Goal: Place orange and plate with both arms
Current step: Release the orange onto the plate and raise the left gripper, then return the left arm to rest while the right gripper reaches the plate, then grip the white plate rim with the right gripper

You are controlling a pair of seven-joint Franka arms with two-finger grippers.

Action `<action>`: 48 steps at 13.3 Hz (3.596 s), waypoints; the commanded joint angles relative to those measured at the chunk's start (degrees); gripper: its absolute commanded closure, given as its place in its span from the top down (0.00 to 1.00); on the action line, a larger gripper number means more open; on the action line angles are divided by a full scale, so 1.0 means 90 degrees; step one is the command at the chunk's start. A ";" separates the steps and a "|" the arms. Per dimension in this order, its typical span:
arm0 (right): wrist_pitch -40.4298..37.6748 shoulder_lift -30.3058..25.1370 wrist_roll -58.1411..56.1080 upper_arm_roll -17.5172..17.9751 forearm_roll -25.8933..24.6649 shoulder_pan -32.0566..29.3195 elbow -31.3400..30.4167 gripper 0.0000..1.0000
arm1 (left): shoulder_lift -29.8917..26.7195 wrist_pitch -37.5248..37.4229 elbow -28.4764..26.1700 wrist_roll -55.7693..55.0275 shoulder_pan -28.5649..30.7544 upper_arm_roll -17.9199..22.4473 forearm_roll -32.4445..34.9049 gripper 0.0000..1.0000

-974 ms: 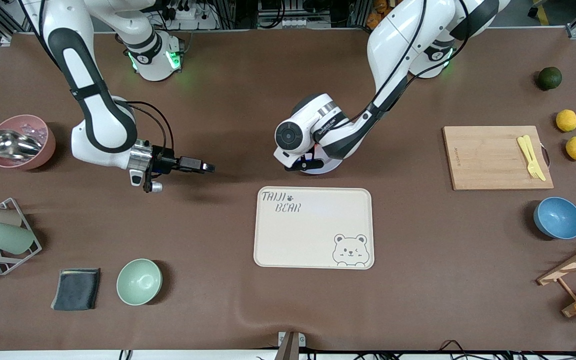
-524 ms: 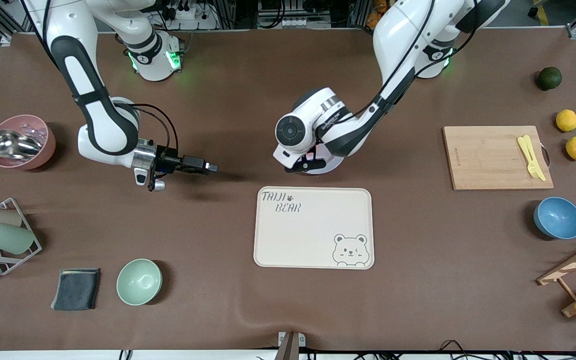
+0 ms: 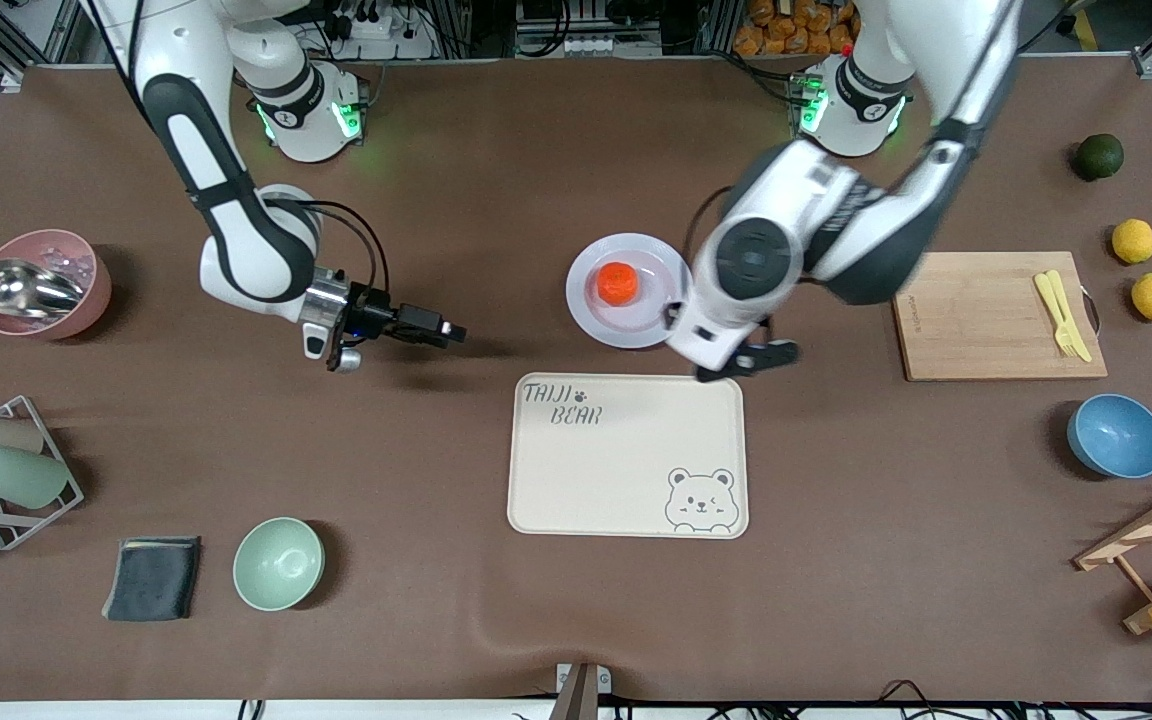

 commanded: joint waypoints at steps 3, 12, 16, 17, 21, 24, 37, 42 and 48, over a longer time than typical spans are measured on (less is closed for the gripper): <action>0.0279 0.0143 -0.0225 -0.0051 0.1419 0.0953 0.0042 0.89 | -0.0546 -0.0102 -0.0202 0.1429 0.1314 -0.0069 0.0112 1.00; 0.0651 0.0729 -0.1562 -0.0031 0.3092 0.1728 0.0131 0.76 | -0.1210 -0.0229 -0.0231 0.3275 0.2351 -0.0021 0.0093 1.00; 0.0651 0.0924 -0.1651 -0.0041 0.3666 0.2117 0.0248 0.68 | -0.1669 -0.0385 -0.0329 0.3940 0.1203 0.1372 0.0054 1.00; 0.0700 0.0983 -0.1661 -0.0041 0.3863 0.2264 0.0326 0.66 | -0.1853 -0.0395 -0.0378 0.4077 0.1025 0.1618 0.0015 1.00; 0.0642 0.1295 -0.2256 -0.0031 0.4361 0.2333 0.0424 0.63 | -0.2664 -0.0570 -0.0621 0.4487 0.0536 0.2146 -0.0131 1.00; 0.0690 0.1452 -0.2354 -0.0031 0.4811 0.2607 0.0599 0.60 | -0.2861 -0.0687 -0.0583 0.4762 0.0476 0.2343 -0.0415 1.00; 0.0700 0.1560 -0.2744 -0.0041 0.5144 0.2851 0.0678 0.22 | -0.2920 -0.1001 -0.0134 0.4664 0.0300 0.2304 -0.0474 1.00; 0.0710 0.1628 -0.2813 -0.0041 0.5232 0.2851 0.0766 0.00 | -0.2930 -0.0943 -0.0085 0.5017 0.0300 0.2314 -0.0484 1.00; 0.0632 0.1297 -0.2892 -0.0012 0.5387 0.2822 0.0698 0.00 | -0.2939 -0.0903 -0.0085 0.4918 0.0310 0.2323 -0.0601 1.00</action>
